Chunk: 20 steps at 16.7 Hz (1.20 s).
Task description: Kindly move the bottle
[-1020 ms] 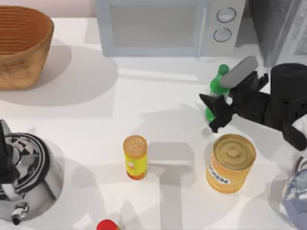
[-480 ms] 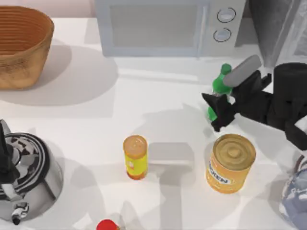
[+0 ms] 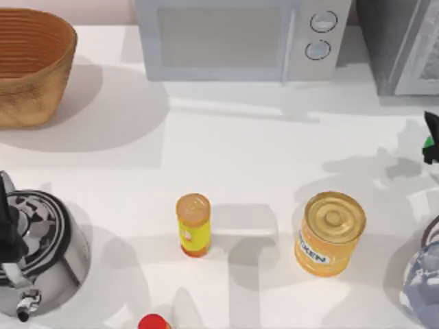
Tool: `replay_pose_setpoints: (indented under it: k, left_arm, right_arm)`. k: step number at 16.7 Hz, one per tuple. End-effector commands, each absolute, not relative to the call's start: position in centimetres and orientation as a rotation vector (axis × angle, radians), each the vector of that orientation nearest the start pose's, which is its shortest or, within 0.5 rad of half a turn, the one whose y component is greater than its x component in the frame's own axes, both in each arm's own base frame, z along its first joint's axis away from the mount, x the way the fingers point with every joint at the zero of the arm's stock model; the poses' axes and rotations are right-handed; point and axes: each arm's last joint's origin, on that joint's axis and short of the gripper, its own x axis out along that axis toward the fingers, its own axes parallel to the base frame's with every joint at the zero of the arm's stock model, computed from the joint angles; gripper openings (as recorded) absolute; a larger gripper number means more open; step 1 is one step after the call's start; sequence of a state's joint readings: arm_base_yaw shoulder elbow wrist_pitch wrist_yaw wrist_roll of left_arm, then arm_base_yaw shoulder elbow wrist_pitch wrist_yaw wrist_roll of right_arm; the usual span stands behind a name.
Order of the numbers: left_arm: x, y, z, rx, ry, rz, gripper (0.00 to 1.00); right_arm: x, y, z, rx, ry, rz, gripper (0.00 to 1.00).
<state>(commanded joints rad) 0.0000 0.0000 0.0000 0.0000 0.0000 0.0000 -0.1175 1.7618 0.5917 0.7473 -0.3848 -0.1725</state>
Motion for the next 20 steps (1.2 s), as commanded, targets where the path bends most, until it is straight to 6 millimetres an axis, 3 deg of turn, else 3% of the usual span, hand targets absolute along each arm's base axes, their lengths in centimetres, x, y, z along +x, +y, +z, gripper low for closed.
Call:
replay_pose_setpoints:
  k: [2, 5, 7, 12, 20]
  left_arm:
    - [10.6, -0.1, 16.0, 0.0, 0.0, 0.0, 1.0]
    - [10.6, -0.1, 16.0, 0.0, 0.0, 0.0, 1.0]
    - [10.6, -0.1, 16.0, 0.0, 0.0, 0.0, 1.0]
    - [10.6, -0.1, 16.0, 0.0, 0.0, 0.0, 1.0]
    - [10.6, -0.1, 16.0, 0.0, 0.0, 0.0, 1.0]
  right_arm:
    - [29.5, -6.3, 12.5, -0.051, 0.376, 0.169, 0.0]
    - [26.6, -9.2, 13.2, -0.016, 0.373, 0.028, 0.0]
    - [25.6, -9.7, 13.3, -0.003, 0.377, -0.007, 0.0]
    - [25.8, -9.7, 13.2, -0.002, 0.377, -0.003, 0.0]
    - [28.3, -9.9, 10.6, 0.001, 0.385, -0.008, 0.0]
